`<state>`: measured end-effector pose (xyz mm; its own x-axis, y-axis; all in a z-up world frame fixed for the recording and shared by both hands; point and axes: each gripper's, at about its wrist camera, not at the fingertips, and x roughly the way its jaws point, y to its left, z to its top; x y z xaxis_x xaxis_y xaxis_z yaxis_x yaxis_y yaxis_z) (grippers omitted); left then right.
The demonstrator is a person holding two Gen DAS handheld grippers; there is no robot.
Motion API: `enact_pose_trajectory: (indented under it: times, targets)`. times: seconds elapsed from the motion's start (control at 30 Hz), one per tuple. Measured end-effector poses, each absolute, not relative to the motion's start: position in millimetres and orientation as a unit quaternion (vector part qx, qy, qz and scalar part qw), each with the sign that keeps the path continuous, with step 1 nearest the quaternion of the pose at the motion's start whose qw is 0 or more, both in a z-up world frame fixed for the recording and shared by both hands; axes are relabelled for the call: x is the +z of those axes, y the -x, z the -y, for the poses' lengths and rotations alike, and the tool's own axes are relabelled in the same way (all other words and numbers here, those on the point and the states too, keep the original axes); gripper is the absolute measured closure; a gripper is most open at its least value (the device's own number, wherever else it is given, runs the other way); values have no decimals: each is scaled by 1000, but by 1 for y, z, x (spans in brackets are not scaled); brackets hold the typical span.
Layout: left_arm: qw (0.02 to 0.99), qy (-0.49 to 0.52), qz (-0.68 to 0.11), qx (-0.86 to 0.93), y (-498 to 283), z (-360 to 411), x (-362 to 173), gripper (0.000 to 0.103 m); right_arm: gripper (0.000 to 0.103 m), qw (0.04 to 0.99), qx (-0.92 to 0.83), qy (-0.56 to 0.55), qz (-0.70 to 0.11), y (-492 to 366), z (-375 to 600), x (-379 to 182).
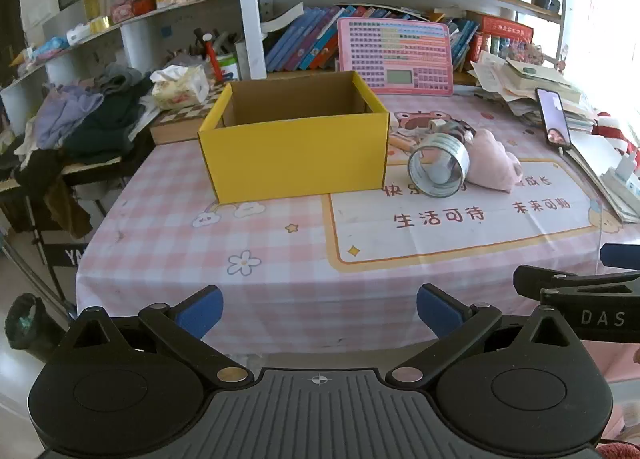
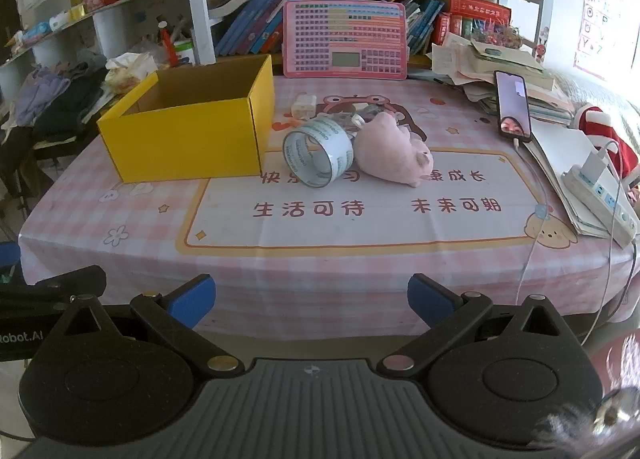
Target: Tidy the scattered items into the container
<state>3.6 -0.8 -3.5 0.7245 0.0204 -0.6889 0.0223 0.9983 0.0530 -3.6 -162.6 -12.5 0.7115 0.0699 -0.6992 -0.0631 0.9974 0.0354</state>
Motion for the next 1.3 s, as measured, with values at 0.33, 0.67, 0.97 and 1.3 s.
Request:
enact_pose_trajectory:
  times: [0.33,0.67,0.97,1.3]
  targets:
    - [927,-28,-374,-3,-6,-2,-6,0,0,925,35,-3,-379,4,161,-14]
    - [926,-28,-376,-2,-7,-2,-7,0,0,924,34,0,-382,3,161,-15]
    - [927,-29,-374,-4,-7,0,-8,0,0,926,37,0,-376,3,163,-13]
    - [928,-24,-372,1,-7,-1,-5,0,0,926,42,3,-375,3,162,-11]
